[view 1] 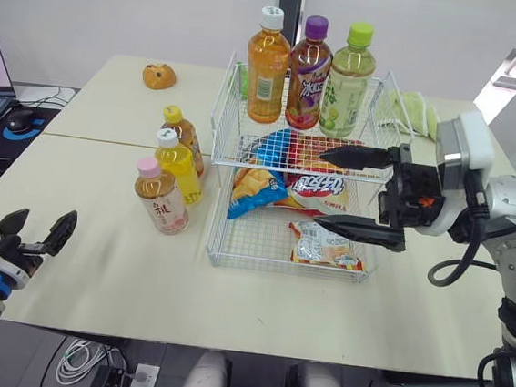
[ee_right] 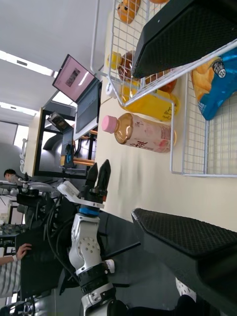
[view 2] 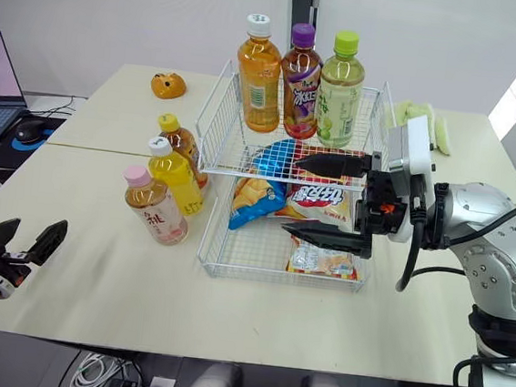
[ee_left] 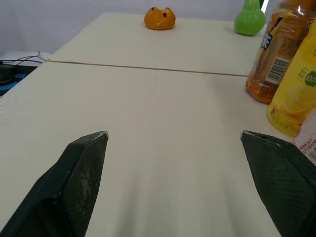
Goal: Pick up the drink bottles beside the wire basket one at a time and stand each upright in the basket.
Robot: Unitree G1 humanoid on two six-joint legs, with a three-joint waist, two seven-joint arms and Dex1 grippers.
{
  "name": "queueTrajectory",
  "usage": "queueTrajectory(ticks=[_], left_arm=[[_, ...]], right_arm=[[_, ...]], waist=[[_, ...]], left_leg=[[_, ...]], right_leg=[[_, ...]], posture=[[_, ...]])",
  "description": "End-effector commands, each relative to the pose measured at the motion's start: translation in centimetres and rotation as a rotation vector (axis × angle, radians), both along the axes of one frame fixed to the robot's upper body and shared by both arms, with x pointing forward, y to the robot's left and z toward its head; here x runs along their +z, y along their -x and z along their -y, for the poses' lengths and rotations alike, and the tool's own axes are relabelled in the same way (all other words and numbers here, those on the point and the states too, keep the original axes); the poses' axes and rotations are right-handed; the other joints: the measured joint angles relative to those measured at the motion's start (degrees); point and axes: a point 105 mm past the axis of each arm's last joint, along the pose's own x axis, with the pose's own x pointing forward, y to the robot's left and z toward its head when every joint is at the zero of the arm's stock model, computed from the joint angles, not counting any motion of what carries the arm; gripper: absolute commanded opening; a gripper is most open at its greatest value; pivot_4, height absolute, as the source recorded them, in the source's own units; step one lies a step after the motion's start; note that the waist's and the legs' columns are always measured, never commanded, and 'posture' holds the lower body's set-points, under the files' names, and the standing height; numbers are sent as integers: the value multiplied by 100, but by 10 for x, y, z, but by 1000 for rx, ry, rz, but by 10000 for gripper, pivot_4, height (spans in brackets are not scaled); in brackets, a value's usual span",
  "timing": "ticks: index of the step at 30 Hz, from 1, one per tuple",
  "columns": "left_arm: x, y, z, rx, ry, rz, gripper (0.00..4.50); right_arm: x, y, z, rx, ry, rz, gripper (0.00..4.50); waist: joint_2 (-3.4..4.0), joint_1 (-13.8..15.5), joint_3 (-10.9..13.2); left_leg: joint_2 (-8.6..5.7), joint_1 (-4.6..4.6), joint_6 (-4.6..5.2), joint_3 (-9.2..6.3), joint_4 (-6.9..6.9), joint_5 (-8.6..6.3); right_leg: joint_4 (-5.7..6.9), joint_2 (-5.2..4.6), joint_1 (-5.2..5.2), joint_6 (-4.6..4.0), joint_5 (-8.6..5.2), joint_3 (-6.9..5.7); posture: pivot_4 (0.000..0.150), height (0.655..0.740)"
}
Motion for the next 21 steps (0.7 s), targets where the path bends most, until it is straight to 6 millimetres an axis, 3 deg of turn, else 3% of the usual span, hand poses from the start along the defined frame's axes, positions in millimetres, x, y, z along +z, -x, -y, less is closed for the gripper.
queueTrajectory(ticks=[1, 12, 21], left_arm=[[8, 1, 12, -23, -28, 36, 44634], [12, 7, 16, -2, -11, 44, 44634], [16, 26, 23, 0, -9, 46, 44634]], right_arm=[[8, 7, 0, 18, 2, 67, 45000], [10, 6, 0, 41, -1, 74, 45000], [10, 2, -4, 54, -12, 74, 45000]], waist=[[0, -6, 0], [0, -8, 0], [0, -8, 0]], left_leg=[[0, 0, 0, 1, 0, 0], [-2, 0, 0, 0, -1, 0], [1, -1, 0, -1, -2, 0]], right_leg=[[-1, 0, 0, 0, 0, 0], [-2, 3, -1, 0, 0, -2], [-5, 2, -1, -3, -2, -2]], posture=[[1500, 7400], [1500, 7400], [1500, 7400]])
